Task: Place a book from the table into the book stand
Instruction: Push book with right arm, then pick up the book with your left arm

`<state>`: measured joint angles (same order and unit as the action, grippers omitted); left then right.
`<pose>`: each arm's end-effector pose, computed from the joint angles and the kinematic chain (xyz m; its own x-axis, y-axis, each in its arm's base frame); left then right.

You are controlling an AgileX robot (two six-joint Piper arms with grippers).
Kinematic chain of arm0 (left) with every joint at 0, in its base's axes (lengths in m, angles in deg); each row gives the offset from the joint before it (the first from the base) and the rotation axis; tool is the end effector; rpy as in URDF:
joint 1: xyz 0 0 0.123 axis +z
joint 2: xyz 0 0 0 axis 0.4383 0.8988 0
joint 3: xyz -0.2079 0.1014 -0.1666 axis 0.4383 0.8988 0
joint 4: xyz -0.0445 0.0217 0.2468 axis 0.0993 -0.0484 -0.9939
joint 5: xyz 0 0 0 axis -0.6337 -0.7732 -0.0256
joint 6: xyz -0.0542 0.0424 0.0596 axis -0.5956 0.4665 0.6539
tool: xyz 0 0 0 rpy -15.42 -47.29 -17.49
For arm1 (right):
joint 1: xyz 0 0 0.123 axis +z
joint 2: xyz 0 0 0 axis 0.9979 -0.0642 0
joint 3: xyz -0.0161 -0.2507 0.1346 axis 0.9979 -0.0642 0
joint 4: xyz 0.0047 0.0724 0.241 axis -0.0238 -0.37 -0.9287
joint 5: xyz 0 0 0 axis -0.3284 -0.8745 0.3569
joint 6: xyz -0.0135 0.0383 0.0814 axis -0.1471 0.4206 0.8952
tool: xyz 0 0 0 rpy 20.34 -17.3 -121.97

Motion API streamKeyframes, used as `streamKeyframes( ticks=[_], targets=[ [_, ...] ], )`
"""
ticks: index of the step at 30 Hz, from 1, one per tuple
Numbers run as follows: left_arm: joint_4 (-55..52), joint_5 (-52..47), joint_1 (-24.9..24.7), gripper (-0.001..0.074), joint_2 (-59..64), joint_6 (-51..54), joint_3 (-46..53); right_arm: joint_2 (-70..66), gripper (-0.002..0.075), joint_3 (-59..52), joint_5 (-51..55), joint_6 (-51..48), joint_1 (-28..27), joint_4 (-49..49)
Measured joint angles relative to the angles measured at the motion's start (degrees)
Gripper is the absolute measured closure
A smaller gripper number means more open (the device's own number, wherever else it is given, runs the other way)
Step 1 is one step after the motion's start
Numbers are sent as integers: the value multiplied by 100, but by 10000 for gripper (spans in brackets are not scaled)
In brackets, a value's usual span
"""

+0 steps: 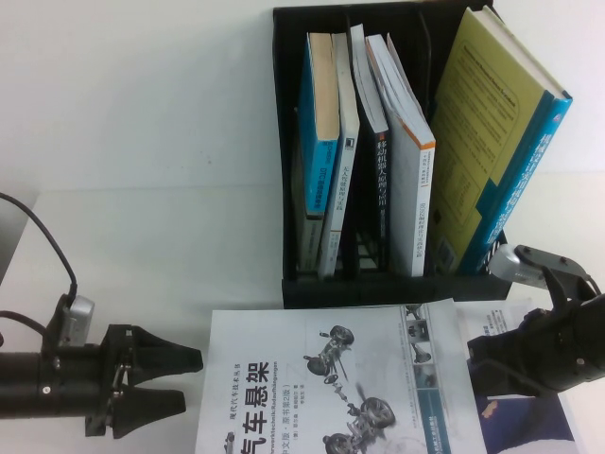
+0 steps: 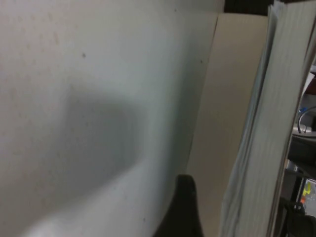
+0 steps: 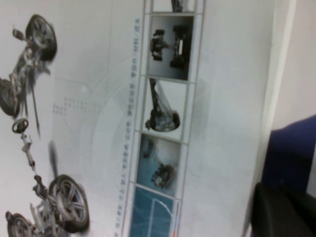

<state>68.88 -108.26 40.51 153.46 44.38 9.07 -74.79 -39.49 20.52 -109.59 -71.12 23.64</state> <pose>0.2713 -0.0144 0.1156 -0.9400 -0.3367 0.0560 -0.1933 0.3900 -0.9003 0.2670 0.1100 0.1587 -0.9592 -0.0095 -0.2825 -0.1430 0.8785 0.4559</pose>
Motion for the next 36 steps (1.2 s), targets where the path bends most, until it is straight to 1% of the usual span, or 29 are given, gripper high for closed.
streamKeyframes(
  ticks=[4, 9, 14, 22, 24, 25, 26, 27, 29, 30, 32, 36],
  targets=[
    [82, 0, -105, 168, 36, 100, -9, 0, 731, 0, 0, 0, 0, -10],
    [375, 0, -554, 167, 36, 358, -9, 0, 731, 0, 0, 0, 0, -72],
    [707, -1, -840, 165, 47, 459, -9, 0, 731, 0, 12, -82, 0, -146],
    [735, 44, -866, 170, 47, 532, -9, 0, 731, 45, 122, -365, 0, -390],
    [715, 58, -866, 213, 47, 534, -9, 0, 731, 45, 122, -373, 0, -401],
    [700, 73, -866, 245, 47, 544, -9, 0, 731, 45, 122, -377, 0, -401],
    [672, 91, -866, 297, 47, 572, -9, 0, 731, 45, 122, -387, 0, -409],
    [644, 124, -866, 362, 47, 636, -9, 0, 731, 45, 122, -386, 0, -409],
    [553, 160, -866, 524, 47, 794, -9, 0, 731, 45, 88, -386, 0, -409],
    [524, 142, -866, 589, 47, 874, -9, 0, 731, 45, 56, -386, 0, -415],
    [524, 78, -866, 623, 47, 940, -9, 0, 731, 45, 21, -386, 0, -432],
    [524, 67, -866, 623, 35, 940, -9, 0, 731, 45, -4, -386, 0, -445]
  ],
)
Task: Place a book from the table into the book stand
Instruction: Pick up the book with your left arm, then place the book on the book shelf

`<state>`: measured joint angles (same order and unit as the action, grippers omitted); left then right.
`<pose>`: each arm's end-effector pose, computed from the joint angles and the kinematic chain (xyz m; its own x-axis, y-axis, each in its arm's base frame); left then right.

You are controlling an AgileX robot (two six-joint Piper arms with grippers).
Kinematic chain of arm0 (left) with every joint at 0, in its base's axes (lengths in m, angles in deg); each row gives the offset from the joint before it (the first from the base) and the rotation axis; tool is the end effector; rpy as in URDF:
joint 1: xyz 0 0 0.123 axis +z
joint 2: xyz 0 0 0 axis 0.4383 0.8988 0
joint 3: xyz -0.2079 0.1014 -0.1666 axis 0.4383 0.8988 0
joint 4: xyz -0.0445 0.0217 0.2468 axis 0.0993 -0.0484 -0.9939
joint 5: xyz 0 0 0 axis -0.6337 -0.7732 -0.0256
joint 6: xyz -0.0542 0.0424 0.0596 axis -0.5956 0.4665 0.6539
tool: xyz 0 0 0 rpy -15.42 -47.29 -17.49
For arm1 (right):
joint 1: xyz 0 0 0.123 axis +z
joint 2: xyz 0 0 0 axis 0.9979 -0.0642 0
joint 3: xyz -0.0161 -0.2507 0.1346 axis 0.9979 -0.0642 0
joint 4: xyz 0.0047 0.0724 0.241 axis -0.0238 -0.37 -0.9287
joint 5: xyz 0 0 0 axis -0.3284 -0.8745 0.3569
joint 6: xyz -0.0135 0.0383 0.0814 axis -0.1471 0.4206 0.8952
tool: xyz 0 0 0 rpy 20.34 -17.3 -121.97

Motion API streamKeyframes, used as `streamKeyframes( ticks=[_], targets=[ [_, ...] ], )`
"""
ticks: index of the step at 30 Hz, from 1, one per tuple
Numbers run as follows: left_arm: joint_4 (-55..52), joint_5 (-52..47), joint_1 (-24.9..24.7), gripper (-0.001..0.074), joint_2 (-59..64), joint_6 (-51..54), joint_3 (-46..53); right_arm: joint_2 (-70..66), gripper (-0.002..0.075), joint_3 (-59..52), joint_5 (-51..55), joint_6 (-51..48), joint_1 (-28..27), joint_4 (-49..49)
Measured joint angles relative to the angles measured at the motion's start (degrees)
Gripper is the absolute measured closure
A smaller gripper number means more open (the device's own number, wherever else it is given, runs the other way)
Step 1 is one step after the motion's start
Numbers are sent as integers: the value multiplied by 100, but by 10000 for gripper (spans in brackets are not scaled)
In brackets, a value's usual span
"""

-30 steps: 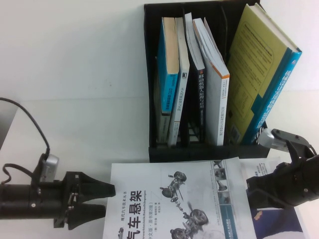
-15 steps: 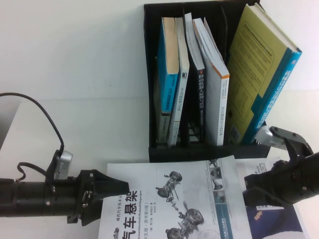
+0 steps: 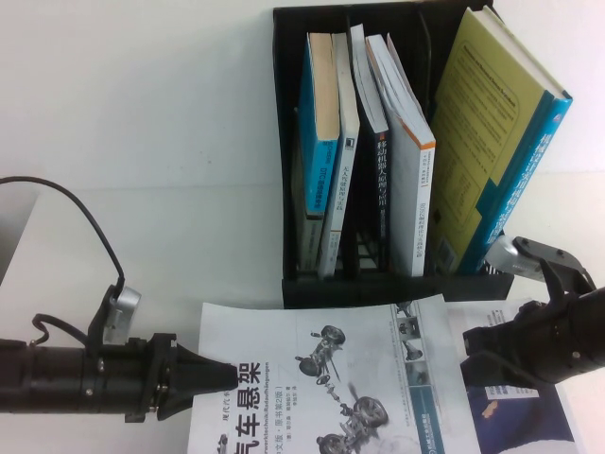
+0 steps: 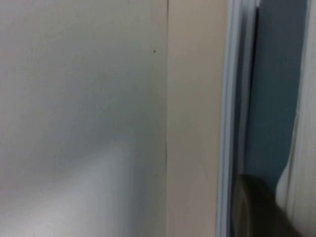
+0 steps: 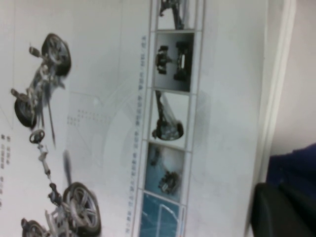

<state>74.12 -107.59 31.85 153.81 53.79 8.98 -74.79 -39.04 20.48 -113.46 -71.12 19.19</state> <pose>0.2737 -0.0546 0.1164 -0.9738 -0.2101 -0.0868 -0.0091 0.4175 -0.9086 0.2703 0.1131 0.1625 -0.9512 0.0013 -0.3086 -0.1558 0.8612 0.4838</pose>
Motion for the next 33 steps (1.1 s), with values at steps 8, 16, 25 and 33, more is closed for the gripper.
streamKeyframes(
  ticks=[8, 16, 25, 33],
  targets=[
    [-194, 22, -17, 623, -738, -262, 0, 348, 731, 0, -198, 0, 0, 0],
    [-662, 56, -30, 623, -2221, -829, -90, 1137, 731, 0, -394, 36, 0, -9],
    [-1162, -21, -39, 624, -3940, -2176, -952, 2139, 731, 0, -240, 175, 0, -9],
    [-1101, -376, -39, 624, -4920, -3743, -2070, 2682, 731, 0, 33, 274, 0, -9]
  ],
)
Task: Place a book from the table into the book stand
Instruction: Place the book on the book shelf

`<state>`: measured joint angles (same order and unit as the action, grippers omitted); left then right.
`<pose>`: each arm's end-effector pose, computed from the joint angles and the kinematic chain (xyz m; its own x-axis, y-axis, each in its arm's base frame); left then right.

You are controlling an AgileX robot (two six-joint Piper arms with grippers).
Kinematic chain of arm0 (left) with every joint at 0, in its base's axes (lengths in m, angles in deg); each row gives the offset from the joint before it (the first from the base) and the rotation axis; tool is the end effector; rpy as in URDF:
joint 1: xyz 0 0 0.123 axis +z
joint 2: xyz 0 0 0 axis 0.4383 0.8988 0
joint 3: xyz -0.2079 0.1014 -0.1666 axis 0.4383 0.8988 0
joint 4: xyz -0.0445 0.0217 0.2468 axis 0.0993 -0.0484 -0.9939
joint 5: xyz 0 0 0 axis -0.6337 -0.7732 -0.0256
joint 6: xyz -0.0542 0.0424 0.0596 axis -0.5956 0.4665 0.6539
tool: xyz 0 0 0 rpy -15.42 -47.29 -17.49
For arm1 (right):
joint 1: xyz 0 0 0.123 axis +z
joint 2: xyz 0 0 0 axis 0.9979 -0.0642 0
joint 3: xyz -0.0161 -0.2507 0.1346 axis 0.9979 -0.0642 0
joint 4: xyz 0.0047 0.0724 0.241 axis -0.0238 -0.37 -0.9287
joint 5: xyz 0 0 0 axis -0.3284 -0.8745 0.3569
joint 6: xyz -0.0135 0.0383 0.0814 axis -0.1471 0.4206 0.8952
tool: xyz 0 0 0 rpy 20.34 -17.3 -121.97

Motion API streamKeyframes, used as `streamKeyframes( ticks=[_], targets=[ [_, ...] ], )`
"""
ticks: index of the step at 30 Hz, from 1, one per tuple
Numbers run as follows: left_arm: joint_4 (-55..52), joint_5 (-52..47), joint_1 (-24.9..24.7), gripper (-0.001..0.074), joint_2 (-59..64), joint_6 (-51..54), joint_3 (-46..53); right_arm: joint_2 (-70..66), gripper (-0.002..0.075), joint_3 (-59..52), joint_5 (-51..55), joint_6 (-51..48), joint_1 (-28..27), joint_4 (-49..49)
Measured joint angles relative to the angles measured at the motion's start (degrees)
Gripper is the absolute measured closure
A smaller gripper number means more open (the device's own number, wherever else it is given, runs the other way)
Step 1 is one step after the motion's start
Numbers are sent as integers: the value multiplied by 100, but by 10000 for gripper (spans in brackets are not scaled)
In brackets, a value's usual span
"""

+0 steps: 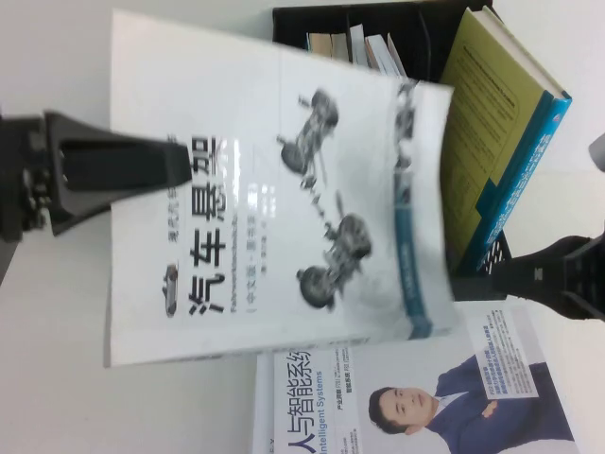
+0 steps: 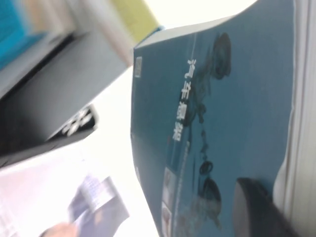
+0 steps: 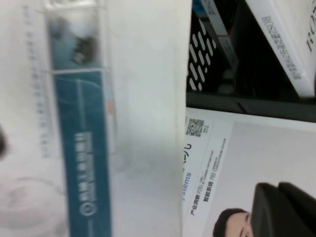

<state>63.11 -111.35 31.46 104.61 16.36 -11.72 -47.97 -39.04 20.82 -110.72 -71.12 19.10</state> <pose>0.1877 -0.0647 0.4082 -0.7301 -0.2506 -0.6357 0.5005 0.4374 -0.7472 0.2225 0.1006 0.2892 -0.7418 0.1002 -0.6631 -0.3406 0.7955 0.5012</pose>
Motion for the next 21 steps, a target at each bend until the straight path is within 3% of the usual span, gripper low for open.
streamKeyframes(
  ticks=[12, 21],
  targets=[
    [66, 794, 0, 624, -285, -718, -1296, 197, 731, 0, 220, 393, 0, 393],
    [-502, 1055, -199, 624, 153, -1099, -1816, 509, 731, -10, 427, 1644, 0, 2315]
  ],
)
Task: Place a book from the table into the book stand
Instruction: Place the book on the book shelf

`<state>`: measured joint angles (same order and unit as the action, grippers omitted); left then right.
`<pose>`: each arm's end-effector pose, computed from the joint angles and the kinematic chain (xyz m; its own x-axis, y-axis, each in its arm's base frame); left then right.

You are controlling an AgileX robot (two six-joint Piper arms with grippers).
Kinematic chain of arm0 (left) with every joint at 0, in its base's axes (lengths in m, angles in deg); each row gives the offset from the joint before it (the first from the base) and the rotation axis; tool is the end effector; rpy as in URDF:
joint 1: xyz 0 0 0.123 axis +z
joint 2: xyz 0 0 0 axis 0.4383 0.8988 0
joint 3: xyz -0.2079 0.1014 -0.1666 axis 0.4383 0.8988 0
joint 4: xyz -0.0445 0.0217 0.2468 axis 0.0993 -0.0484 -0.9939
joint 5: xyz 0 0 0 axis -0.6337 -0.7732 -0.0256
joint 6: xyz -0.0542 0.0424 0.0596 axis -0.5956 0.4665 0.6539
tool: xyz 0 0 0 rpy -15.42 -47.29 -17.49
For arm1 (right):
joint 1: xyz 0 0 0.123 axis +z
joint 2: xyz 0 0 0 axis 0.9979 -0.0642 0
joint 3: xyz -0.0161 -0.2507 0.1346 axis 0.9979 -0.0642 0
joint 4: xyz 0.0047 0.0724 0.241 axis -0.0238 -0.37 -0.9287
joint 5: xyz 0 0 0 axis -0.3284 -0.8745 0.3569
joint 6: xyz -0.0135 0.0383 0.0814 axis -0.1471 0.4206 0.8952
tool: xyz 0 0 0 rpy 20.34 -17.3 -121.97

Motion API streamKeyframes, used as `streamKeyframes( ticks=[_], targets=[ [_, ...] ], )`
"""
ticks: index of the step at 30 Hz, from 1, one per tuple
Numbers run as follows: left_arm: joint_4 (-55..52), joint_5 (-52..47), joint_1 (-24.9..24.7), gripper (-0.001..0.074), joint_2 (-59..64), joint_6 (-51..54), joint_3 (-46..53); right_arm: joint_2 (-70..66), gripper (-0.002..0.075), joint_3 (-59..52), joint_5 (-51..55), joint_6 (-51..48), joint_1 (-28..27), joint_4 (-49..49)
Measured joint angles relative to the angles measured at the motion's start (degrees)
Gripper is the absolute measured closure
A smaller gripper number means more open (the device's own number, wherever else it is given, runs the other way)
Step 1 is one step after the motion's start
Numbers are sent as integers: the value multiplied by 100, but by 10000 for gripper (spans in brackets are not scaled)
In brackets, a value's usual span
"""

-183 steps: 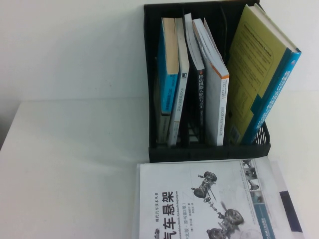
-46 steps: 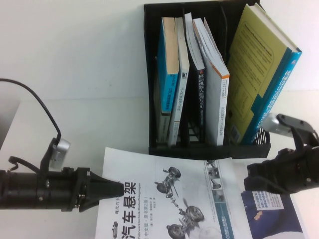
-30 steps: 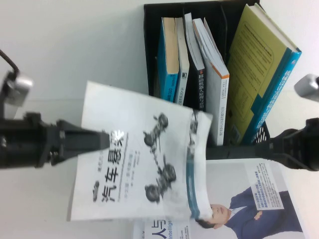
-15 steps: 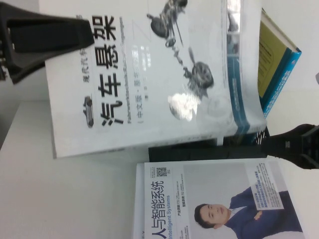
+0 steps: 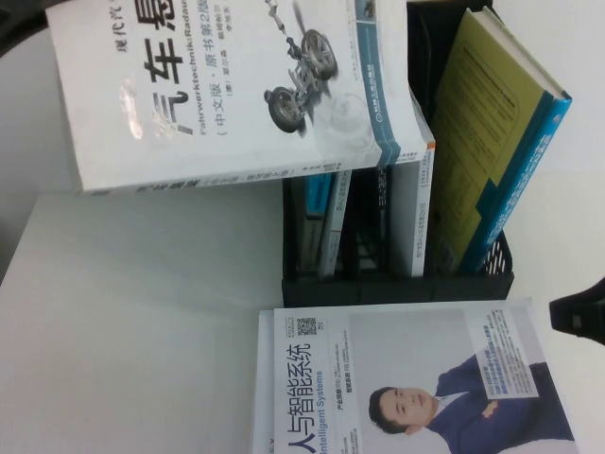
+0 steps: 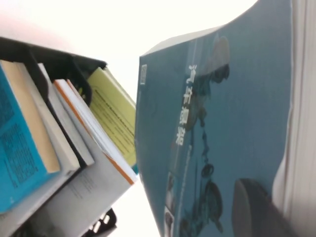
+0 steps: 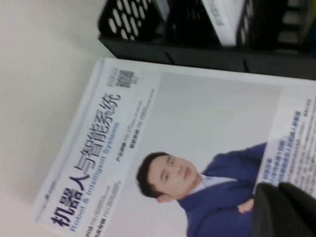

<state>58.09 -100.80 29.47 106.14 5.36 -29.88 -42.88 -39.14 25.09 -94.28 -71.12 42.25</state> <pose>0.1902 -0.0617 0.4919 -0.5477 -0.3910 -0.7397 0.5390 0.5112 -0.6694 0.2025 0.0840 0.2930 -0.7589 -0.0124 -0.6511 -0.3165 0.8808 0.3521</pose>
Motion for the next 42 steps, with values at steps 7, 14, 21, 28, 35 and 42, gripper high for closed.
streamKeyframes(
  ticks=[7, 14, 21, 28, 35, 42],
  targets=[
    [-1379, 947, -1508, 624, 564, -804, -490, 352, 731, -24, 295, 667, 0, 907],
    [-2476, 1402, -2703, 624, 1590, -1733, -1525, 945, 731, -277, 593, 826, 0, 958],
    [-3598, 1401, -3210, 624, 2611, -2697, -2791, 1240, 731, -581, 608, 826, 0, 1026],
    [-4008, 1116, -3347, 624, 2916, -2903, -3916, 1216, 731, -604, 45, 902, 0, 1076],
    [-4316, 1059, -3347, 624, 2949, -3004, -4280, 413, 731, -604, -1016, 1019, 0, 1038],
    [-4063, 1227, -3347, 624, 2977, -2956, -4280, -452, 731, -604, -2051, 653, 0, 527]
  ],
)
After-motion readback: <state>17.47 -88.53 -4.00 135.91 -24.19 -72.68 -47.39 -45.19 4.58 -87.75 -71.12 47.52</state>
